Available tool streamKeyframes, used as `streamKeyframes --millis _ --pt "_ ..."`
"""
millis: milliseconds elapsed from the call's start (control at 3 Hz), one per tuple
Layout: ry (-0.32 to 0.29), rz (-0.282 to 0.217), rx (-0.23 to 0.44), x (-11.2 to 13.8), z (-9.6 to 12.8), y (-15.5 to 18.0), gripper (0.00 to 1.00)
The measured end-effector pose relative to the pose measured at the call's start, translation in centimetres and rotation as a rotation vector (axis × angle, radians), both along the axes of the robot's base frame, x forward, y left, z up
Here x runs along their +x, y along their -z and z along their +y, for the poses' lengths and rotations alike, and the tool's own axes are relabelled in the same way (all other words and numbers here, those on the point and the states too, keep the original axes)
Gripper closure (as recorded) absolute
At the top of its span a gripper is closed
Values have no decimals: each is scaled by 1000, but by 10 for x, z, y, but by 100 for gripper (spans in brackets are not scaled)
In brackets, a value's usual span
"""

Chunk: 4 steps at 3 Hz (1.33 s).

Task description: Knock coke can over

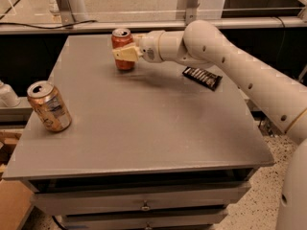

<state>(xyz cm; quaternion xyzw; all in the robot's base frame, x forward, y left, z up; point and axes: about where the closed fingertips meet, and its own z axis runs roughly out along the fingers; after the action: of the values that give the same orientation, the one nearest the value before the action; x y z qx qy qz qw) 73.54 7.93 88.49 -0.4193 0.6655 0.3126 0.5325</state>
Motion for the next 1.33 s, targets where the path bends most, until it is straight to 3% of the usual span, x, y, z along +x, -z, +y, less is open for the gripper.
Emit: streamKeyframes --millis 333,667,1000,1333 --pt "8 -23 -48 4 -23 -23 100" --pt "-16 -38 -153 5 -47 -45 100" --pt "-73 -53 -321 -1 -58 -50 100" --pt "-148 -46 -535 -11 -63 -33 100"
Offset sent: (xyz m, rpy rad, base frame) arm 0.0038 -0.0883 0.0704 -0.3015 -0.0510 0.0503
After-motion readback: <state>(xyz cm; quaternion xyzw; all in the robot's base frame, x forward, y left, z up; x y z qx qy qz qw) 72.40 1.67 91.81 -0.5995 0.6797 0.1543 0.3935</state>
